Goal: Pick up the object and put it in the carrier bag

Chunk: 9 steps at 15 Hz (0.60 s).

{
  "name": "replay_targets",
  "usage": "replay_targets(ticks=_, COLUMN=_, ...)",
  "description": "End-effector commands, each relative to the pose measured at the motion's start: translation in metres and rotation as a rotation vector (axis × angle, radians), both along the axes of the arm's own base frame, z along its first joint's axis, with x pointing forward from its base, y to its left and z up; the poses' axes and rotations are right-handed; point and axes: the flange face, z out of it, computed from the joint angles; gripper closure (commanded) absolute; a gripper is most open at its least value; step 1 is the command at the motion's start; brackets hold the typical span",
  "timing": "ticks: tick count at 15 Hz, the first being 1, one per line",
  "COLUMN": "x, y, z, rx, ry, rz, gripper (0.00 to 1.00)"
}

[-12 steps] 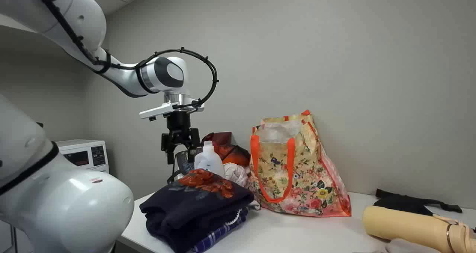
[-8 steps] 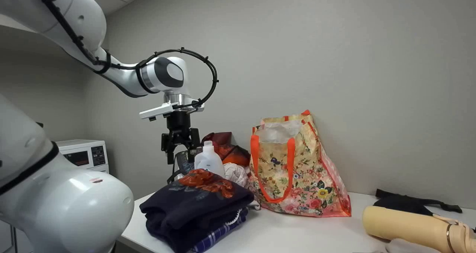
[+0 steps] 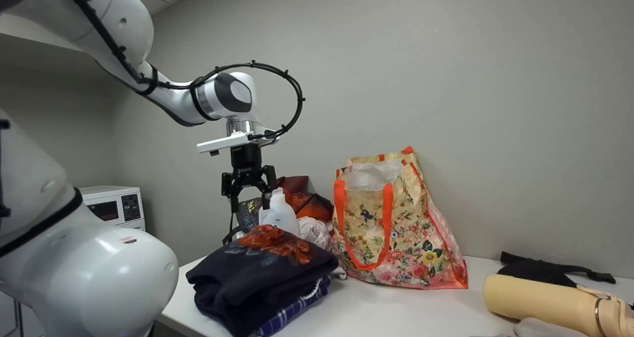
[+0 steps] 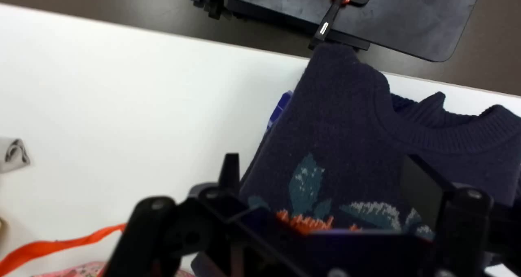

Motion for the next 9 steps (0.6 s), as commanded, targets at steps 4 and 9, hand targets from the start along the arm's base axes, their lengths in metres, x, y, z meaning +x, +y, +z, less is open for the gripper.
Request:
replay_targets(ticks=4, x=0.094, y=-0.01, z=0.006, rx=0.144, ry=0.077, rz=0.318, gripper=0.0)
replay_targets(ticks=9, x=0.145, y=0.003, z=-0.023, rx=0.282, ry=0.17, rz=0.545, gripper=0.0)
